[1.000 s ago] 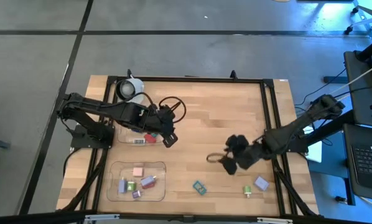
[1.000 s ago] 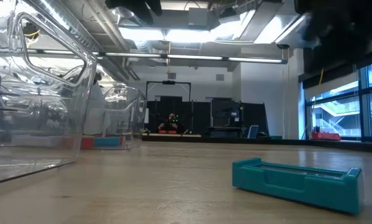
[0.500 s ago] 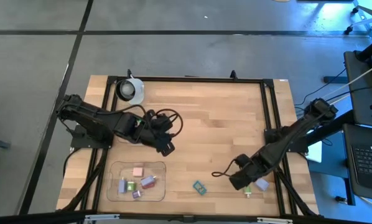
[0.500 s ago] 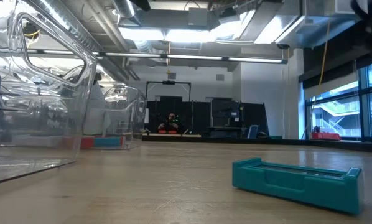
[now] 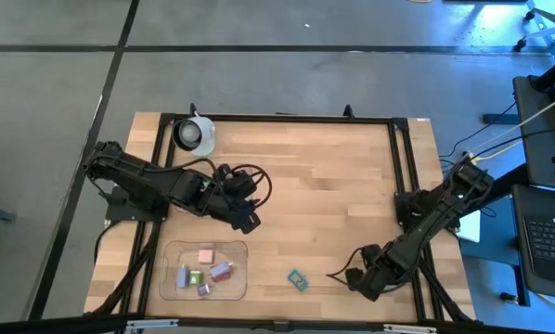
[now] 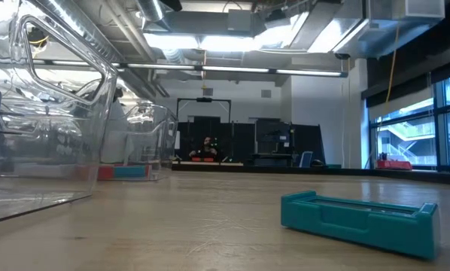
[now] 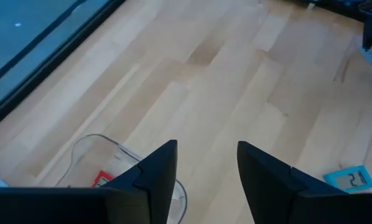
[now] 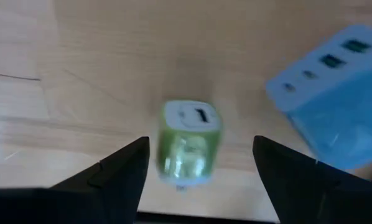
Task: Pick & Place Office items
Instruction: Put the green charger adapter into the bottom transparent bin
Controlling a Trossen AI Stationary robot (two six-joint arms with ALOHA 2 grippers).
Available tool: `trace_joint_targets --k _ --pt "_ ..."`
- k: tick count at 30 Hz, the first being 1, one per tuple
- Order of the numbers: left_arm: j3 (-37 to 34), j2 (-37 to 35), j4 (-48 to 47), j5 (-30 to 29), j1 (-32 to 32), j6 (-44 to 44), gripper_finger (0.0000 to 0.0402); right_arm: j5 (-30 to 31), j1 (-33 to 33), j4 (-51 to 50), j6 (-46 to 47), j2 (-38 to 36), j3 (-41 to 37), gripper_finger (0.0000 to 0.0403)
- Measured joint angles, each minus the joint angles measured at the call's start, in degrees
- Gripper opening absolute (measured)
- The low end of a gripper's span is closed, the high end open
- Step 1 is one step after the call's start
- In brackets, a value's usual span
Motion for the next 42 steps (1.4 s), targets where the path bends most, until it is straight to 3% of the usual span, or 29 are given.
trace_joint_targets --k 9,13,19,24,28,33,37,42 --pt "0.0 0.0 0.0 -1.7 0.0 0.0 0.0163 1.4 0.0 3.5 -3.7 4.1 0.2 0.0269" --pt "0.0 0.0 0.0 -1.7 0.0 0.0 0.0164 1.2 0.1 3.1 -6.4 4.1 0.2 0.0232" --pt "0.0 0.0 0.0 -1.7 0.0 0.0 0.0160 1.2 0.1 3.2 -8.3 4.2 0.2 0.0142" --pt "0.0 0.0 0.0 -2.5 0.0 0.0 0.0162 2.0 0.1 2.6 -11.1 4.2 1.2 0.0137" --pt "0.0 0.0 0.0 -3.6 0.0 1.4 0.0163 11.0 -0.2 3.7 -14.0 2.0 3.6 0.0137" --pt "0.0 0.0 0.3 -4.6 0.0 4.5 0.0160 29.0 -2.1 2.9 -18.7 -4.8 4.9 0.0137" --pt "0.0 0.0 3.0 -6.3 0.0 8.0 0.0162 42.8 -6.2 2.1 -27.8 -11.9 4.9 0.0143" --pt "0.0 0.0 11.9 -6.7 0.0 18.5 0.0174 48.2 -12.5 5.7 -44.2 -20.0 4.9 0.0146"
